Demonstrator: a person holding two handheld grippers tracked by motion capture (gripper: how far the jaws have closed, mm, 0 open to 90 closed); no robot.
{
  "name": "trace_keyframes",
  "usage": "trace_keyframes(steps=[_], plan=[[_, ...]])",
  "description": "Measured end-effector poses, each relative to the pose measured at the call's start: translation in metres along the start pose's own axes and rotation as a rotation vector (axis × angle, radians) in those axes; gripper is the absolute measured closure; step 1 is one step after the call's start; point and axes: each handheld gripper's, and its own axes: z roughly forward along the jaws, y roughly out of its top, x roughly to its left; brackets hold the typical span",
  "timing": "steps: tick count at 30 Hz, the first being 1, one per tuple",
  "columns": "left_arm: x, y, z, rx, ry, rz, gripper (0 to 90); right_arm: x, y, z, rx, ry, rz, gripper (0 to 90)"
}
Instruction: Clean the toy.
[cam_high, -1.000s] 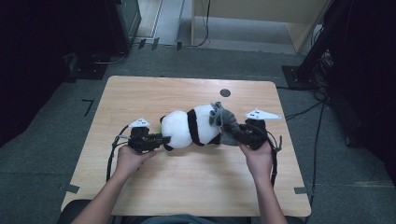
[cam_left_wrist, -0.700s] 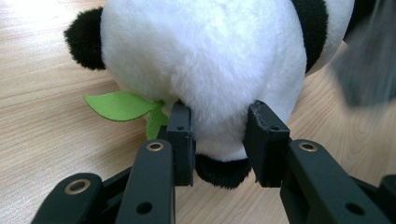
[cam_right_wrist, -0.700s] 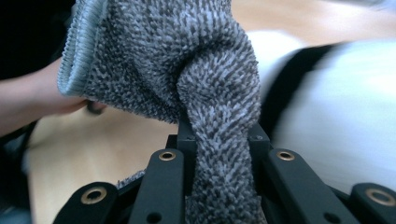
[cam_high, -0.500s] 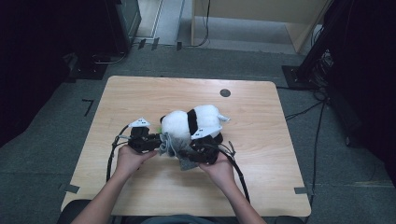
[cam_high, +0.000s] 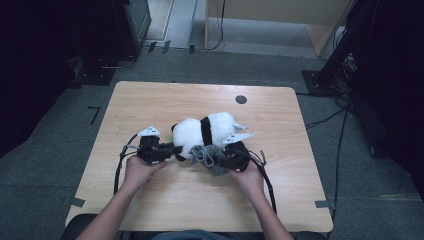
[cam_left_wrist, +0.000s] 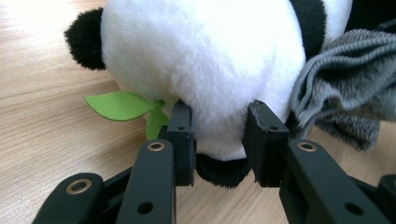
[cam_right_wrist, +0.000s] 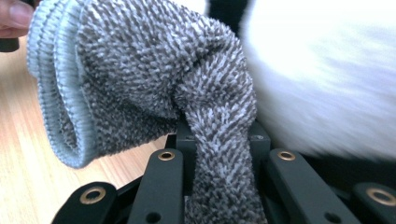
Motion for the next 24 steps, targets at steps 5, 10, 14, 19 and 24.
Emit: trace_keyframes(steps=[5,10,14,19,24], plan=[[0.0,0.0,0.0,0.003,-0.001,0.005,66.7,-0.01,-0.002,-0.014,-0.005,-0.033,0.018,75.3],[0.0,0.0,-0.001,-0.003,0.002,0.001,67.1,-0.018,-0.004,-0.031,-0.025,-0.05,0.05,74.9],[0.0,0.0,0.0,-0.006,0.003,0.0,67.3,-0.022,-0.003,-0.046,-0.053,-0.068,0.055,74.9],[0.0,0.0,0.0,-0.005,0.004,0.002,67.4,-0.03,-0.001,-0.069,-0.112,-0.104,0.068,74.9],[-0.001,0.0,0.001,-0.008,0.006,-0.003,67.4,-0.048,-0.005,-0.089,-0.167,-0.152,0.133,75.0]])
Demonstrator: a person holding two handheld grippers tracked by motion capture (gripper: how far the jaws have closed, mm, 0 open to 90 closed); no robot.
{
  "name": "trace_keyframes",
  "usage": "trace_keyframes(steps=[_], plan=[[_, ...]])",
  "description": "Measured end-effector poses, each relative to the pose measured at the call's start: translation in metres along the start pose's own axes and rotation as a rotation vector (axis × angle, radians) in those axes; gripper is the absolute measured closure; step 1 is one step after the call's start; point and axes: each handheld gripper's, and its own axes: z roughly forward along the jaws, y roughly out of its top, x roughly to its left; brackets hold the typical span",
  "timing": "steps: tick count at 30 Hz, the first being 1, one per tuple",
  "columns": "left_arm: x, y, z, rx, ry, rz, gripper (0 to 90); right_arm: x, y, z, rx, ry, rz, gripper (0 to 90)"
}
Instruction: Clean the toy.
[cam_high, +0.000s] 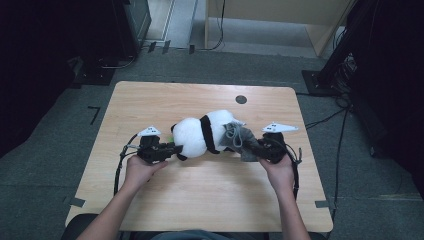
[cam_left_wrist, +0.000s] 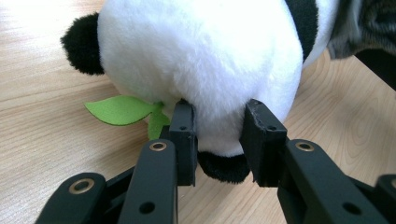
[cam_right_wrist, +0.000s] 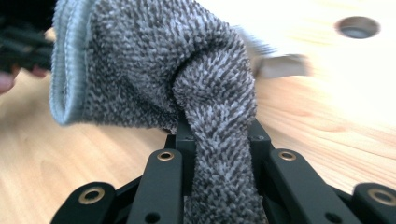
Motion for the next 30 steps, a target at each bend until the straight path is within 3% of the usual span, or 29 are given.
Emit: trace_keyframes(steps=[4,10,15,20,24,27,30], plan=[[0.0,0.0,0.0,-0.004,-0.001,-0.001,67.2,-0.015,0.003,0.0,-0.02,-0.033,0.036,75.0],[0.0,-0.001,0.0,-0.006,0.001,0.001,66.9,-0.035,0.001,0.013,0.053,-0.122,0.038,75.0],[0.001,-0.001,0.001,-0.012,-0.002,-0.004,66.7,-0.056,-0.006,0.005,0.068,-0.192,0.042,74.5],[0.001,-0.001,0.001,-0.013,-0.003,-0.007,66.5,-0.081,-0.021,0.006,0.105,-0.238,0.095,74.4],[0.001,-0.001,0.001,-0.014,-0.004,-0.008,66.3,-0.088,-0.029,0.014,0.132,-0.288,0.074,73.1],[0.002,-0.001,0.001,-0.014,-0.006,-0.007,66.1,-0.094,-0.036,0.022,0.17,-0.29,0.077,71.1],[0.002,-0.001,0.001,-0.014,-0.006,-0.007,66.0,-0.096,-0.04,0.026,0.167,-0.278,0.077,68.0]])
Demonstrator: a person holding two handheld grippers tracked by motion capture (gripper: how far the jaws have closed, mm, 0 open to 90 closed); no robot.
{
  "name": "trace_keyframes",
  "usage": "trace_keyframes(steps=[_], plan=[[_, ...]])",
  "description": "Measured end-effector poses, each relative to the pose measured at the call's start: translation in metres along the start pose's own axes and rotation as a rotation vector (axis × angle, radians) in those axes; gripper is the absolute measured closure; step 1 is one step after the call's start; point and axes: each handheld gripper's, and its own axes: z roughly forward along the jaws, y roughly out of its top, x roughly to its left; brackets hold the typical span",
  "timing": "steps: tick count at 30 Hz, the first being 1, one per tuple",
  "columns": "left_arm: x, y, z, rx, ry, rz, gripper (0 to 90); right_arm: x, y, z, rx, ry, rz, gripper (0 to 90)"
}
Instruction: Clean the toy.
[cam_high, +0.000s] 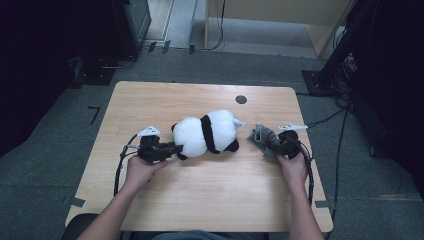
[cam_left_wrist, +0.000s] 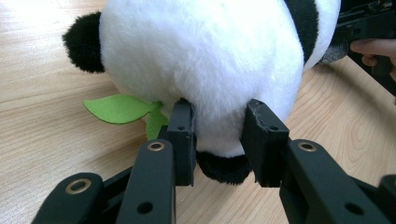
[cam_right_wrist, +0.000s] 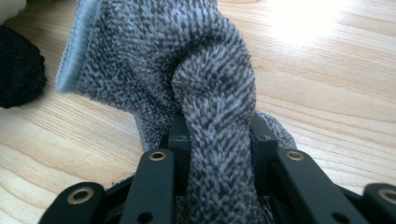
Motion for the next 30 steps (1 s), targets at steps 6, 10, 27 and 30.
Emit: trace_keyframes(steps=[6,10,27,30], plan=[[0.0,0.0,0.0,0.003,-0.001,0.001,65.9,0.0,0.001,-0.005,-0.012,0.056,0.023,46.6],[0.0,0.001,0.0,0.004,0.002,0.004,65.7,0.001,0.004,-0.017,-0.065,0.077,0.027,37.1],[0.0,0.002,0.003,0.0,0.011,0.013,63.1,0.043,0.028,-0.037,-0.198,0.246,-0.061,14.6],[0.0,0.003,0.003,0.0,0.011,0.012,62.7,0.052,0.031,-0.032,-0.2,0.272,-0.074,12.2]])
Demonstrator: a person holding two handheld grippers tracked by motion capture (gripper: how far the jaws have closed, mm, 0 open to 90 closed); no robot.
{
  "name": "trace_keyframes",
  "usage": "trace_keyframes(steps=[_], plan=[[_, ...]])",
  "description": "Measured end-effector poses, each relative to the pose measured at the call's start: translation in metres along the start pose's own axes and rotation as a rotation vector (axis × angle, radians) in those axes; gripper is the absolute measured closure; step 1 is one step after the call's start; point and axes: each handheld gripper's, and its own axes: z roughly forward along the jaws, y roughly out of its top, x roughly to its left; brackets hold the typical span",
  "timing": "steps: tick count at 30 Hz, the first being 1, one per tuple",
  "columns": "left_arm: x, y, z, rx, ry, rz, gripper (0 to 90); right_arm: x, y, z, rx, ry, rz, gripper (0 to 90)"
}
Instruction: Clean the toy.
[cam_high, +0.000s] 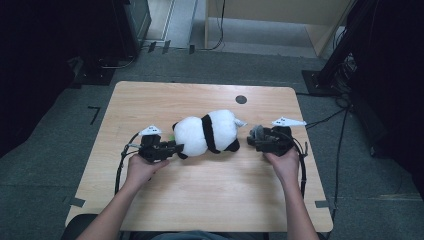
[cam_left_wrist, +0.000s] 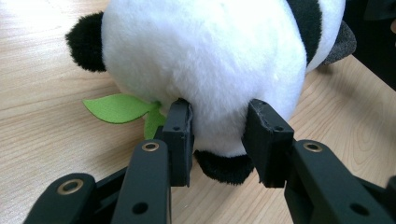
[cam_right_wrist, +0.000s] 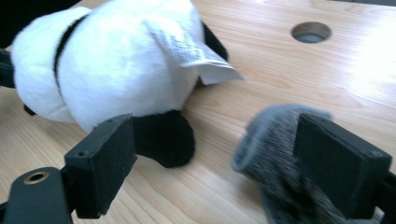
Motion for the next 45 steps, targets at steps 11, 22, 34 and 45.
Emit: trace_keyframes(steps=[11,22,34,45], plan=[[0.001,0.0,0.0,-0.001,0.004,0.012,59.9,0.031,0.012,0.035,0.011,0.098,-0.063,0.0],[0.0,0.001,0.004,-0.005,0.0,0.018,58.5,0.051,0.011,0.075,0.066,0.09,-0.071,0.0],[-0.008,0.0,0.011,0.007,0.003,0.084,43.5,0.047,0.007,0.085,0.054,0.056,-0.108,34.9],[-0.003,0.01,-0.01,-0.007,-0.049,0.11,32.0,0.031,0.018,0.059,0.004,0.131,-0.071,47.3]])
